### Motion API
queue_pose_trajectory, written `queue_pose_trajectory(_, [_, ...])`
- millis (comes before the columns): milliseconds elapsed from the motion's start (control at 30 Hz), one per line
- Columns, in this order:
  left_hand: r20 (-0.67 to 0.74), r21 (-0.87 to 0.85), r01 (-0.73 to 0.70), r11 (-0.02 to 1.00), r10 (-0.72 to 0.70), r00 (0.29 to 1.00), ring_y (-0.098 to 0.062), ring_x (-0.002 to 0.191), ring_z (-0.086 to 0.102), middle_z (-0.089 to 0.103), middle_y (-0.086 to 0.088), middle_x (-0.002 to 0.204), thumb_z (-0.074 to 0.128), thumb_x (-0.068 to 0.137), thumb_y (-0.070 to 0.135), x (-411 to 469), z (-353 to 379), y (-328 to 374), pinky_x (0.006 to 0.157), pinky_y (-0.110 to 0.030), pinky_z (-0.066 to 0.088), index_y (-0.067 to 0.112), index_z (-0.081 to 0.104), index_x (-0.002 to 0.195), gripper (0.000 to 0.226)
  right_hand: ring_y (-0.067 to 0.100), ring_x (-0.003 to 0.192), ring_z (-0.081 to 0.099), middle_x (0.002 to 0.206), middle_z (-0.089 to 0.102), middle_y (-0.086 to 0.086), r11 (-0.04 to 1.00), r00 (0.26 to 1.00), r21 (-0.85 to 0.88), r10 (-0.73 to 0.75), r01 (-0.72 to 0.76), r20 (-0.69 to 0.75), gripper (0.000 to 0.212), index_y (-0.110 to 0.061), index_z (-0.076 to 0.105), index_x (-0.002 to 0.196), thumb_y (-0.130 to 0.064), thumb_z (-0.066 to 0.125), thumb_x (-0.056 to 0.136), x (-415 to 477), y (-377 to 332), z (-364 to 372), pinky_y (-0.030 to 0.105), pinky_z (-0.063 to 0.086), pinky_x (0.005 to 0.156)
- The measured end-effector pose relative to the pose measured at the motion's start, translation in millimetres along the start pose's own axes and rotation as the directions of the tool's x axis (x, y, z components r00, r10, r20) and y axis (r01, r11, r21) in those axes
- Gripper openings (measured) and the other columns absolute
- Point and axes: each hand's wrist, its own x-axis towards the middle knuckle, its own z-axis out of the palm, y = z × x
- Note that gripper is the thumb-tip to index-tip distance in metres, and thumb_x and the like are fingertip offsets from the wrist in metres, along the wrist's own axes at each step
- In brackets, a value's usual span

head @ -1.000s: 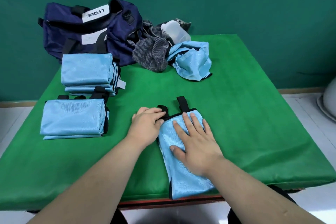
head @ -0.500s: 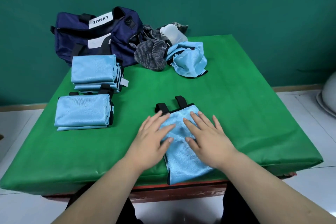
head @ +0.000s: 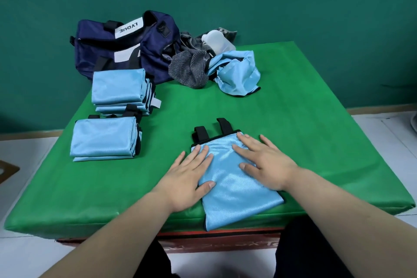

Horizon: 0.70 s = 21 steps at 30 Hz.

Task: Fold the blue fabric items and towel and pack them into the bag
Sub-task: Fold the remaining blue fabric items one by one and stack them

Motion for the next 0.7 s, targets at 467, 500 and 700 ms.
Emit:
queue_pose_trajectory(467, [0.085, 0.167, -0.097, 0.981, 0.084, 0.993, -0.008, 0.146, -0.028, -0.026, 0.009, 0.16, 0.007, 0.093, 0.068, 52, -22, -39, 0.123, -0.043, -0.009, 0.027, -0.01, 0.157, 0.078, 0.01, 0.152, -0.01, 0.164, -0.017, -0.007, 0.989, 0.992, -0.082, 0.121, -0.124, -0.038, 0.066, -0.032, 0.011, 0.159, -0.059, 0.027, 0.101, 29, 11, -1, 0.042, -0.006, 0.124])
queue_pose_trajectory(500, [0.089, 0.178, -0.106, 0.978, 0.091, 0.992, -0.009, 0.147, -0.027, -0.025, 0.008, 0.16, 0.009, 0.093, 0.067, 58, -25, -42, 0.123, -0.043, -0.008, 0.027, -0.009, 0.157, 0.078, 0.01, 0.152, -0.011, 0.164, -0.019, -0.007, 0.988, 0.991, -0.08, 0.13, -0.133, -0.044, 0.065, -0.033, 0.009, 0.159, -0.059, 0.026, 0.101, 32, 12, -1, 0.041, -0.006, 0.124])
queue_pose_trajectory(700, [-0.047, -0.054, -0.113, 0.992, 0.11, 0.993, -0.007, 0.143, -0.034, -0.032, 0.01, 0.158, 0.011, 0.097, 0.066, 17, -16, -24, 0.117, -0.042, -0.024, 0.029, -0.011, 0.156, 0.073, 0.0, 0.147, -0.022, 0.16, -0.023, -0.019, 0.993, 0.994, 0.104, 0.067, -0.058, -0.081, 0.058, -0.042, 0.013, 0.157, -0.055, 0.026, 0.102, 13, 17, 0, 0.038, -0.008, 0.124])
